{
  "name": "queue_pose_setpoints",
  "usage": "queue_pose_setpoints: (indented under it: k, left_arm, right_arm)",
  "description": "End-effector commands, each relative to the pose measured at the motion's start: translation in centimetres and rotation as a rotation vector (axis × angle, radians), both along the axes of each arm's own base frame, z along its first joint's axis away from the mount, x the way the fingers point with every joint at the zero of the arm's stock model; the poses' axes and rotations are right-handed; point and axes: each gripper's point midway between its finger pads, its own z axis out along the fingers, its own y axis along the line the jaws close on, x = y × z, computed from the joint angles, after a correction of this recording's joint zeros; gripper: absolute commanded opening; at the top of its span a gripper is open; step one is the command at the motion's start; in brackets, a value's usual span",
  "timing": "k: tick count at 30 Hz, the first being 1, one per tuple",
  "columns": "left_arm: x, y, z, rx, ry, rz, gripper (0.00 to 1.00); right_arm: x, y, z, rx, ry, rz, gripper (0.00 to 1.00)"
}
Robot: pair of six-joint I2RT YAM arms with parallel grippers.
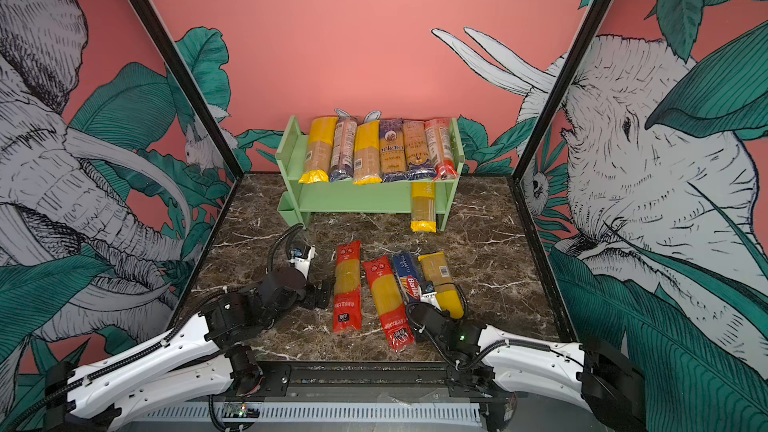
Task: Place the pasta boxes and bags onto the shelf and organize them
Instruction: 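Lift the Barilla box upright toward the lower shelf with the right gripper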
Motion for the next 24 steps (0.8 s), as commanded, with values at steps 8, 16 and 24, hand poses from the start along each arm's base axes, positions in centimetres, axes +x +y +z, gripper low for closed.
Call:
queue_pose_setpoints:
  k: [8,16,24]
  left_arm:
    - [0.1,1.5,1.7,0.007,-0.052,0.038,0.99]
    - [-0.1,2.7,2.2,0.017,-0.082,0.058,0.99]
    - [-0.1,3.5,2.9,0.021,-0.112,0.067,0.99]
  right_arm:
    - [2.2,4.3,7.2,0.094,-0.134,0.066,0.00]
    - [3.6,5.9,11.2,0.104,-0.216,0.082,0.00]
    - [5.5,7.9,16.5,0.123,-0.319,0.083,0.00]
